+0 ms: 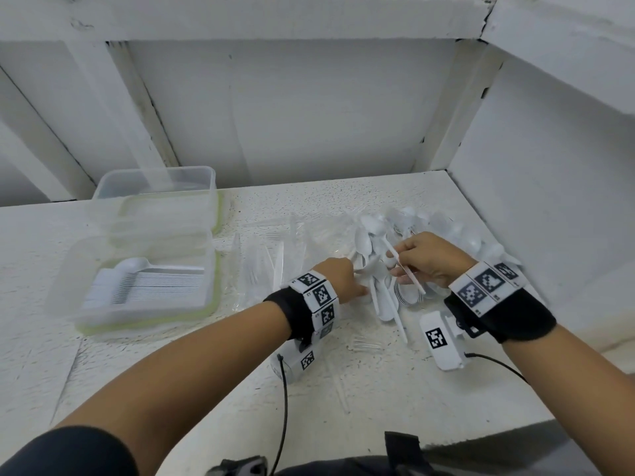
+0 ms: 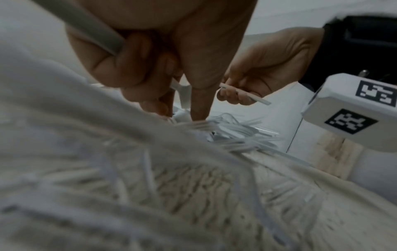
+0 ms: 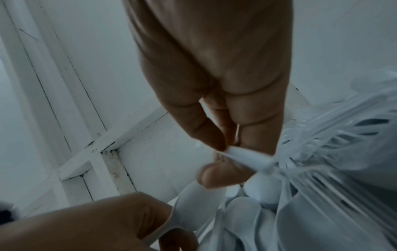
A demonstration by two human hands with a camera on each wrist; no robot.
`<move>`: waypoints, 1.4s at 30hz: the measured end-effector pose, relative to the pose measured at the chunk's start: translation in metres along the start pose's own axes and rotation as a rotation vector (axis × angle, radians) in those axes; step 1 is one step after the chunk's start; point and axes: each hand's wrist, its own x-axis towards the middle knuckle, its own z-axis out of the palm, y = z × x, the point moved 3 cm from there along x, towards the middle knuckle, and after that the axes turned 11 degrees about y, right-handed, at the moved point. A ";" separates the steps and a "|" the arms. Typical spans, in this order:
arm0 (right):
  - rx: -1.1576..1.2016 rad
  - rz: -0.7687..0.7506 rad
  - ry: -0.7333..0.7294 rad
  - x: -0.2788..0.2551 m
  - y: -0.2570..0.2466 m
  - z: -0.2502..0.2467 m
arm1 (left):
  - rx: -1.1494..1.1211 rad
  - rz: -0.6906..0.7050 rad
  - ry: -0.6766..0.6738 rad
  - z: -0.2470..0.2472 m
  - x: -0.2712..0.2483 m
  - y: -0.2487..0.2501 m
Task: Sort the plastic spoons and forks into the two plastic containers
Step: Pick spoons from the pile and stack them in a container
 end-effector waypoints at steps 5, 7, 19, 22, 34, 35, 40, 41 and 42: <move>0.071 0.059 0.095 -0.002 -0.002 0.005 | -0.114 -0.044 -0.002 -0.004 -0.001 -0.006; 0.081 0.066 0.077 -0.003 0.000 0.010 | -0.234 -0.075 0.000 -0.010 -0.004 -0.011; -0.558 -0.237 0.061 -0.002 0.001 0.053 | -0.232 -0.025 0.197 -0.044 -0.035 -0.023; -0.581 -0.237 0.060 -0.004 0.001 0.053 | -0.245 -0.022 0.346 -0.058 -0.044 -0.027; 0.253 -0.127 0.047 -0.030 -0.008 0.032 | -1.438 -0.333 0.480 -0.091 -0.050 -0.058; 0.240 -0.168 0.087 -0.032 -0.009 0.031 | -1.450 -0.341 0.472 -0.089 -0.049 -0.059; 0.063 -0.356 0.211 -0.038 -0.015 0.028 | -1.482 -0.403 0.520 -0.081 -0.045 -0.060; 0.089 -0.341 0.167 -0.039 -0.015 0.032 | -1.550 -0.420 0.526 -0.081 -0.044 -0.060; 0.118 -0.317 0.120 -0.041 -0.013 0.036 | -1.627 -0.429 0.530 -0.081 -0.043 -0.059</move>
